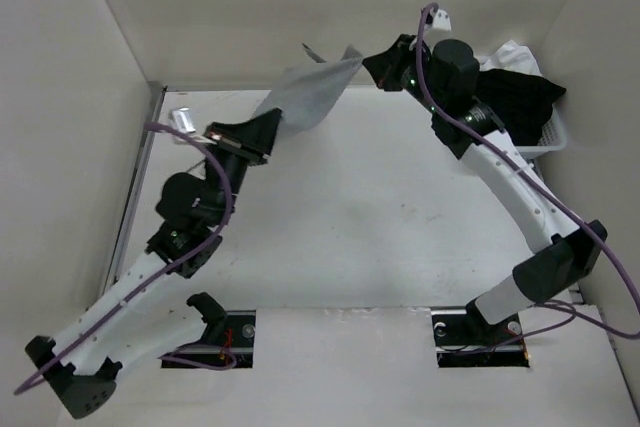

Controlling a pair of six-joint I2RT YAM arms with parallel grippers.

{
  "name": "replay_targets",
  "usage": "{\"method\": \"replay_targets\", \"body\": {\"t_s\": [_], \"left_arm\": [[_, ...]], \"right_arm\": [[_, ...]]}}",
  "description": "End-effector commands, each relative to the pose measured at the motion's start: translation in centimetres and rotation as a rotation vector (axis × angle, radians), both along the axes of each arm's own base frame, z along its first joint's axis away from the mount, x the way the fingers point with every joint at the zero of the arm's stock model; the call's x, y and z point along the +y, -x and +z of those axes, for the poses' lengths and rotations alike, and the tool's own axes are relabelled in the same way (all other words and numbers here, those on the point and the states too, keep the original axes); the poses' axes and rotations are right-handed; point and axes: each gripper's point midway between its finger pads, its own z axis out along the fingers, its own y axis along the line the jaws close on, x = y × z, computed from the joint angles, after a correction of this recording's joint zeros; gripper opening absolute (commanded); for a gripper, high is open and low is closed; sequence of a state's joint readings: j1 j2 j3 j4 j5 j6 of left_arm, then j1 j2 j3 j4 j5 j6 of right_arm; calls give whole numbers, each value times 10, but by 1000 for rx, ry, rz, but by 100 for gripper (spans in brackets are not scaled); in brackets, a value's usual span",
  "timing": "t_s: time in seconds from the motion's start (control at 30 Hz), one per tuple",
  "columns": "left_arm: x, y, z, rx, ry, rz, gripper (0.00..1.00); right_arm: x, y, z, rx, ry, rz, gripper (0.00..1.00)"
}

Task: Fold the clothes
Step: Flatten the tank top out

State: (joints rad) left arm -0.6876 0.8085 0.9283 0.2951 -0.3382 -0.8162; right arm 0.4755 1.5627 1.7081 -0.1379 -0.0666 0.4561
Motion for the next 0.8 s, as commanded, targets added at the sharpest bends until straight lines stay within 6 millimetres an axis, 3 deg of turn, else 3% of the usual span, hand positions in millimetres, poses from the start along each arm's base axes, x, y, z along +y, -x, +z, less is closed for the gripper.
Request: {"method": "replay_targets", "body": {"t_s": [0.0, 0.07, 0.13, 0.23, 0.33, 0.43, 0.47, 0.5, 0.53, 0.6, 0.67, 0.77], "left_arm": [[-44, -19, -111, 204, -156, 13, 6], [-72, -13, -166, 290, -204, -29, 13], [-102, -3, -213, 353, -266, -102, 27], [-132, 13, -266, 422, -358, -195, 40], [-126, 17, -293, 467, -404, -184, 41], [-95, 8, -311, 526, -422, -87, 40], [-49, -9, -324, 590, -434, 46, 39], [-48, -9, -324, 591, -435, 47, 39], [-24, -17, -329, 625, -428, 112, 38], [10, -26, -339, 684, -417, 196, 37], [45, -30, -354, 758, -410, 272, 37], [93, -28, -384, 885, -378, 358, 37]], "right_arm": [[-10, -15, -69, 52, 8, 2, 4], [-35, -24, -117, 124, -4, -62, 6], [-63, -37, -157, 201, -35, -139, 9], [-97, -53, -201, 306, -72, -229, 28], [-108, -50, -224, 362, -48, -264, 45], [-121, -36, -246, 401, -7, -337, 50], [-101, -8, -268, 451, 23, -302, 27], [-101, -7, -268, 451, 23, -301, 26], [-84, 10, -281, 480, 56, -255, 13], [-58, 40, -305, 540, 130, -174, 7], [-41, 70, -331, 590, 204, -131, 10], [-28, 106, -354, 627, 245, -103, 26]]}}
